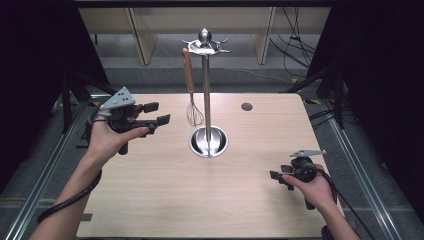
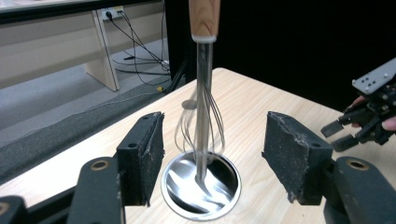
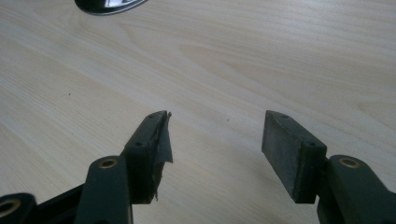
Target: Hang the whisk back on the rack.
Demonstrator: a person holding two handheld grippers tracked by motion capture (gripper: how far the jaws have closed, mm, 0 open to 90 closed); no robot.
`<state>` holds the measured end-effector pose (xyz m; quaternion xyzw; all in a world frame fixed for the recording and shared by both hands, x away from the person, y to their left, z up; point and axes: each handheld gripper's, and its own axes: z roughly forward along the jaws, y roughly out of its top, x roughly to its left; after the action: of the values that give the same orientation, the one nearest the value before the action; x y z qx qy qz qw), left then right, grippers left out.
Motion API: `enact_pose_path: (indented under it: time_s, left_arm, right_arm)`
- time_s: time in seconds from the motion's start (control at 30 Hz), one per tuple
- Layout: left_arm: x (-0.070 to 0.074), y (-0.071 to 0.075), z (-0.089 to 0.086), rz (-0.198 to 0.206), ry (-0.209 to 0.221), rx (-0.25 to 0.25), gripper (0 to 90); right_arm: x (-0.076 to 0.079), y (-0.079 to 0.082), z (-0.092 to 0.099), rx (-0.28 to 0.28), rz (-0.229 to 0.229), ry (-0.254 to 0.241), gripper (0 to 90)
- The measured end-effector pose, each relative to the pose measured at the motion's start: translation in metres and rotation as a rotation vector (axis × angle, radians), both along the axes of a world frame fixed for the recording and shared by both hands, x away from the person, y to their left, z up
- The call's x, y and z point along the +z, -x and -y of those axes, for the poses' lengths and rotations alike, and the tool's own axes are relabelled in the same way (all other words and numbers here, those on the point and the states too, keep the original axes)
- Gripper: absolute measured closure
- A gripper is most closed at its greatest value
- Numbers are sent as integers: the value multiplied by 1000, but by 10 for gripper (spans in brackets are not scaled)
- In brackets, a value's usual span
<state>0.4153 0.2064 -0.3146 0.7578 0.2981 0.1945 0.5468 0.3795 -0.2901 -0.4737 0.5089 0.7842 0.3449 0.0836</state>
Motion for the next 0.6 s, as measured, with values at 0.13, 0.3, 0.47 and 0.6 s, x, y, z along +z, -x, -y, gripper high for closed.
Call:
enact_pose_path:
  time_s: [0.13, 0.3, 0.47, 0.6]
  left_arm:
    - [-6, 6, -1, -5, -2, 2, 372]
    - [-14, 13, -4, 4, -3, 7, 374]
    - [-21, 19, -8, 9, 1, 31, 372]
    - [-28, 25, -11, 12, -6, 43, 371]
  right_arm:
    - [1, 1, -2, -17, -23, -15, 419]
    - [0, 1, -2, -18, -22, -16, 419]
    - [0, 1, -2, -18, -24, -18, 419]
    - [-1, 1, -1, -8, -4, -3, 419]
